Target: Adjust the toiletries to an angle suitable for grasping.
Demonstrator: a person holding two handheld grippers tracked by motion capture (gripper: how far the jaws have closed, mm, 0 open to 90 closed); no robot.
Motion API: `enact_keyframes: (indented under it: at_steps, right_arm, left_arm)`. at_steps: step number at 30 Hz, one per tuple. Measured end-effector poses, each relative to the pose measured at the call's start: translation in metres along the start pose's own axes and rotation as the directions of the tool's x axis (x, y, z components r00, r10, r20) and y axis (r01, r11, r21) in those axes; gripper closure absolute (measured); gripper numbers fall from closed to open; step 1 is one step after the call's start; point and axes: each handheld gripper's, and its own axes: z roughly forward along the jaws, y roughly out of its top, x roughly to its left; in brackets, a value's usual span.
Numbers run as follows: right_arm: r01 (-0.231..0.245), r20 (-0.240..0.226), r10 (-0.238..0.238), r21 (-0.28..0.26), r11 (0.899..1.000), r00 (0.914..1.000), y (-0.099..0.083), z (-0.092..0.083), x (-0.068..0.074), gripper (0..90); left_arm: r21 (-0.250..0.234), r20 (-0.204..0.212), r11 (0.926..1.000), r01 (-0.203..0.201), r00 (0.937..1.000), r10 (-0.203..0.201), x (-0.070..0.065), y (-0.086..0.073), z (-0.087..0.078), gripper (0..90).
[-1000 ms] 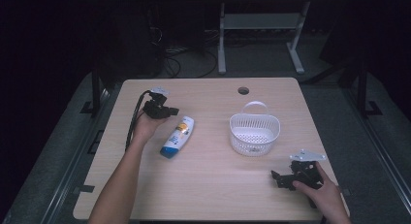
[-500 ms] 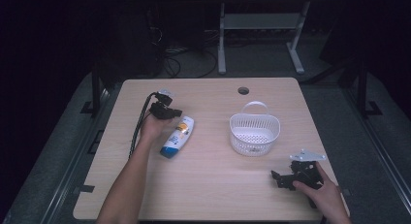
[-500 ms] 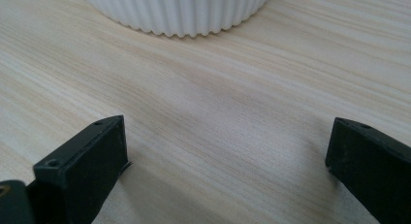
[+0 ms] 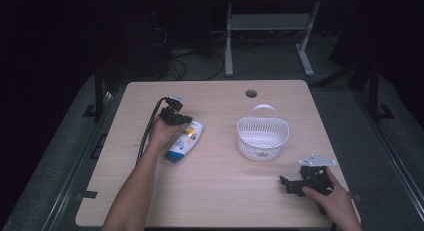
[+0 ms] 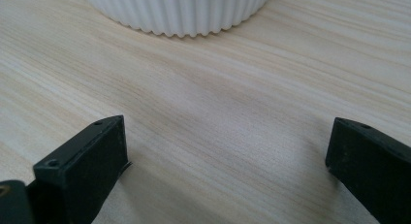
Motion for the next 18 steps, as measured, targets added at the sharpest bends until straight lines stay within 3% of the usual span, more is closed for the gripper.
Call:
enact_keyframes:
  at_steps: [18]
  right_arm:
    - [-0.002, -0.001, 0.002, -0.001, 1.0, 1.0, 0.0, 0.0, 0.0, 0.8]
  left_arm:
    - [0.032, 0.061, 0.998, -0.054, 0.9968, 0.052, -0.027, 0.006, 0.01, 90.0]
